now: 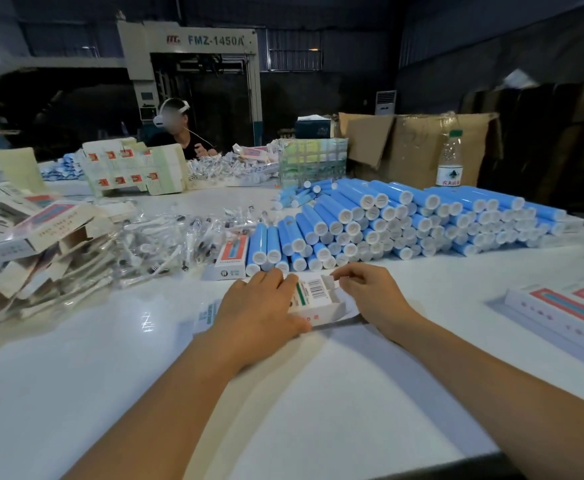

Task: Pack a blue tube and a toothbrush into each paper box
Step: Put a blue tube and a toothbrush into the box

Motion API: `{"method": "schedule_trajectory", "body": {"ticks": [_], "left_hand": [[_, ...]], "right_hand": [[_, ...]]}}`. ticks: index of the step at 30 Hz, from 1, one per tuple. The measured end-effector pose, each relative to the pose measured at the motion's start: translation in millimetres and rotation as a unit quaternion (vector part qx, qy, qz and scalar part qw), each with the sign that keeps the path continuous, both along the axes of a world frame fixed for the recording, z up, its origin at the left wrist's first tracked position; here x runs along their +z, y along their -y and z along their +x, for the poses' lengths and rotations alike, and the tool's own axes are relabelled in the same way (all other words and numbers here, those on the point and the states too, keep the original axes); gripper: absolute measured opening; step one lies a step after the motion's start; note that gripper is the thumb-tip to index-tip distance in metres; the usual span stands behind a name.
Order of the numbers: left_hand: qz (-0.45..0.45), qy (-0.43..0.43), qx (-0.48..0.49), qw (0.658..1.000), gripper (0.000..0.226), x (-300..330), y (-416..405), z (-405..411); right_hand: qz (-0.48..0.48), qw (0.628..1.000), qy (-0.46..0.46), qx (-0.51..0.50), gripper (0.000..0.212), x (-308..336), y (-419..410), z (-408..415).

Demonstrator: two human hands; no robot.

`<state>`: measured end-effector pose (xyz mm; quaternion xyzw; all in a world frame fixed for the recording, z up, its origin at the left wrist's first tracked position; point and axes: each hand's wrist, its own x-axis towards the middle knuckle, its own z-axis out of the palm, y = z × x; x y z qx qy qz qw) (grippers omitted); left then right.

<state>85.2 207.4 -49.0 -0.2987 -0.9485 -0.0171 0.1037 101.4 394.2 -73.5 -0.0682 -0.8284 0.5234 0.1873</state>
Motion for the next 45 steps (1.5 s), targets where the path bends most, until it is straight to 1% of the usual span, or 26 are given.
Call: {"method": "schedule_trajectory", "body": {"ticks": [2, 5, 8, 10, 12, 15, 17, 20, 24, 27, 29, 33, 35, 37, 40, 45], "left_hand": [[-0.008, -0.004, -0.006, 1.0, 0.068, -5, -1, 0], [-0.023, -0.017, -0.014, 0.999, 0.062, -11, -4, -4], [-0.015, -0.036, -0.021, 0.999, 0.062, -15, -8, -5], [-0.006, -0.041, -0.026, 0.999, 0.063, -17, -11, -6], [0.0, -0.044, -0.026, 0.999, 0.062, -19, -15, -8], [0.003, -0.057, -0.022, 0.998, 0.059, -22, -18, -12], [0.009, -0.065, -0.021, 0.998, 0.058, -24, -20, -16], [0.014, -0.075, -0.024, 0.997, 0.054, -26, -22, -19], [0.018, -0.086, -0.027, 0.996, 0.048, -24, -23, -18], [0.019, -0.089, -0.023, 0.996, 0.048, -23, -22, -15], [0.019, -0.088, -0.021, 0.996, 0.048, -22, -22, -14], [0.001, -0.074, -0.021, 0.997, 0.054, -21, -23, -17], [-0.007, -0.068, -0.019, 0.997, 0.057, -21, -23, -17], [-0.01, -0.063, -0.019, 0.998, 0.057, -20, -23, -17], [-0.02, -0.058, -0.02, 0.998, 0.058, -20, -23, -17], [-0.02, -0.05, -0.018, 0.998, 0.057, -19, -23, -16]], "right_hand": [[0.037, 0.999, -0.007, -0.034, 0.021, 3, -1, -1], [0.114, 0.989, -0.05, -0.084, 0.02, 22, -9, -8], [0.201, 0.966, -0.101, -0.125, 0.023, 61, -23, -27], [0.267, 0.945, -0.115, -0.152, 0.024, 89, -33, -47], [0.34, 0.922, -0.087, -0.163, 0.023, 111, -41, -71], [0.447, 0.881, 0.0, -0.155, 0.015, 127, -48, -106], [0.489, 0.857, 0.069, -0.148, 0.011, 129, -49, -124], [0.525, 0.829, 0.14, -0.136, 0.019, 131, -48, -140], [0.596, 0.782, 0.145, -0.113, 0.01, 138, -38, -152], [0.638, 0.746, 0.159, -0.109, 0.015, 138, -26, -155], [0.644, 0.734, 0.188, -0.107, 0.017, 138, -20, -156], [0.628, 0.738, 0.227, -0.096, 0.023, 141, -11, -152], [0.606, 0.752, 0.24, -0.104, 0.018, 143, -11, -148], [0.574, 0.773, 0.243, -0.118, 0.015, 145, -12, -142], [0.518, 0.813, 0.227, -0.14, 0.02, 145, -14, -135], [0.45, 0.856, 0.209, -0.144, 0.026, 137, -17, -134]]}}
